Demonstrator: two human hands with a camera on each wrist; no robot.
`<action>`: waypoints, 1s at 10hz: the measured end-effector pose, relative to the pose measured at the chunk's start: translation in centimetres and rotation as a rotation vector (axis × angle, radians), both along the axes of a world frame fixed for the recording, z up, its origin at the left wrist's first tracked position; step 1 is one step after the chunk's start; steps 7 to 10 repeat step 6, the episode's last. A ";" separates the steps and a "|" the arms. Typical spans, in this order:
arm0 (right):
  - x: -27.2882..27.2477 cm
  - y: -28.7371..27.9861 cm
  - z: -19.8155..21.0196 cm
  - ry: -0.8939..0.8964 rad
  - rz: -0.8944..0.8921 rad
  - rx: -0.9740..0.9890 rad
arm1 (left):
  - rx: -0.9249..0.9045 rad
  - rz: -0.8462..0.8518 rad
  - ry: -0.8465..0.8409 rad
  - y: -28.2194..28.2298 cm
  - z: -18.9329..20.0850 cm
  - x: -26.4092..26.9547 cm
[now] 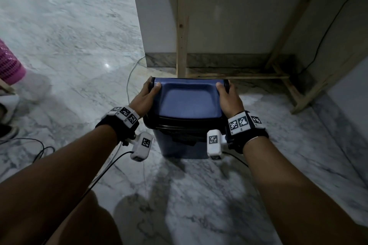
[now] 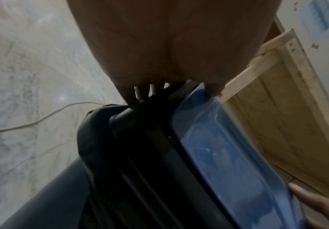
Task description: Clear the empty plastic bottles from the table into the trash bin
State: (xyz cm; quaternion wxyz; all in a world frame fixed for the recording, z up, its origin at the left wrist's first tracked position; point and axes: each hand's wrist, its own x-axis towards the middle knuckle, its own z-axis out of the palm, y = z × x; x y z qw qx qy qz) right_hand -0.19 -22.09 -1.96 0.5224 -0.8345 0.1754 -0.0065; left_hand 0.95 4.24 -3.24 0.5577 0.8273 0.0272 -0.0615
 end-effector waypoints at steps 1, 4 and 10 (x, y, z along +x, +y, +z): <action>0.2 -0.1 -0.2 -0.008 0.002 0.002 | -0.029 0.004 0.024 0.0 0.0 0.1; 0.2 -0.9 0.7 0.017 0.043 -0.028 | -0.041 0.039 0.068 1.2 0.8 0.8; 0.6 -6.6 6.7 0.131 0.026 -0.138 | -0.061 0.265 0.136 5.0 8.4 -1.4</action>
